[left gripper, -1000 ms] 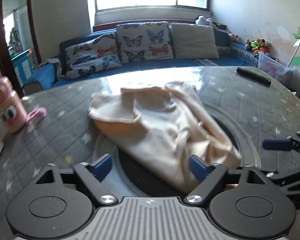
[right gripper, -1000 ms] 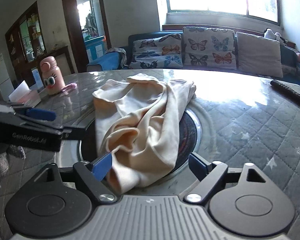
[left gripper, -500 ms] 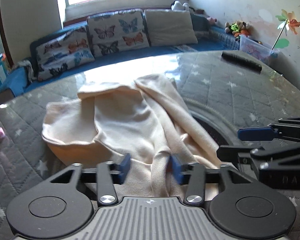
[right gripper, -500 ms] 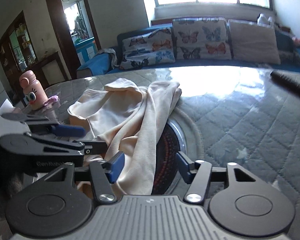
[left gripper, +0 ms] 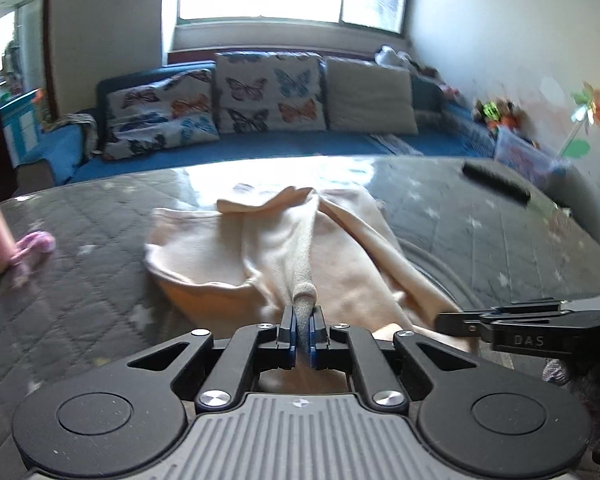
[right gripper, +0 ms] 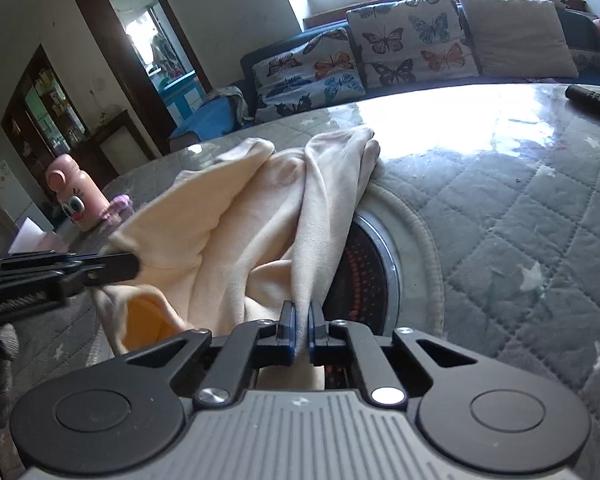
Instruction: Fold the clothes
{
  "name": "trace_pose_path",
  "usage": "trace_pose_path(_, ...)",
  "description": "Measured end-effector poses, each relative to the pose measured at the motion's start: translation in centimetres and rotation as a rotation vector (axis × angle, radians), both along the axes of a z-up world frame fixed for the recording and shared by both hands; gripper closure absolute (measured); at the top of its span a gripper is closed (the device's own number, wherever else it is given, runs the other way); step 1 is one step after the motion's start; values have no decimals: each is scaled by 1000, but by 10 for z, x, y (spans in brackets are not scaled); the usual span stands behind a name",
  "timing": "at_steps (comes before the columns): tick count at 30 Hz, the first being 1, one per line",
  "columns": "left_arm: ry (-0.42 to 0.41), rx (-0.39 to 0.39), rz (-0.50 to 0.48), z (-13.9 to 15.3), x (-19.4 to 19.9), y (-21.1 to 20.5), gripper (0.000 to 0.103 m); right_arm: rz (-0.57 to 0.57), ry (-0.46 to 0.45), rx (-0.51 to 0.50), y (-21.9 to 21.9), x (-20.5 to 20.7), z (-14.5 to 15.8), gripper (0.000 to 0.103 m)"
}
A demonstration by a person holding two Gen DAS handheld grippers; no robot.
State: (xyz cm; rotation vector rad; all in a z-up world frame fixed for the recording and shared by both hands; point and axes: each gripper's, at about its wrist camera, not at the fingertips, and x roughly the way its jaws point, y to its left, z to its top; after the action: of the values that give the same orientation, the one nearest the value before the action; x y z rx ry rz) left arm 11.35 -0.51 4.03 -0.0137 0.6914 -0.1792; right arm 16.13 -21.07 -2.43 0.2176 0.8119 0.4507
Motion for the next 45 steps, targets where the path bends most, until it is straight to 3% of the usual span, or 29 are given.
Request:
trace_pose_path(10, 6, -35, 52, 13, -73, 40, 97, 3, -66, -20, -13, -52, 29, 98)
trace_pose_path(19, 123, -23, -36, -8, -139, 52, 96, 117, 23, -96, -16, -125, 23, 98)
trace_pose_path(23, 142, -11, -52, -12, -148, 56, 93, 151, 23, -132, -15, -141, 31, 87)
trace_pose_path(26, 114, 0, -59, -5, -148, 57, 86, 165, -19, -151, -11, -136, 46, 86)
trace_pose_path(28, 83, 12, -59, -1, -148, 56, 65, 171, -46, -157, -6, -129, 52, 85)
trace_pose_path(31, 42, 19, -59, 7, -141, 54, 57, 177, -73, -172, 5, -110, 56, 79)
trace_pose_path(38, 18, 1, -30, 10, -94, 45, 55, 200, -105, -239, 44, -51, 43, 77)
trace_pose_path(45, 71, -26, 13, -5, -31, 33, 55, 228, -105, -300, 70, -22, 23, 77)
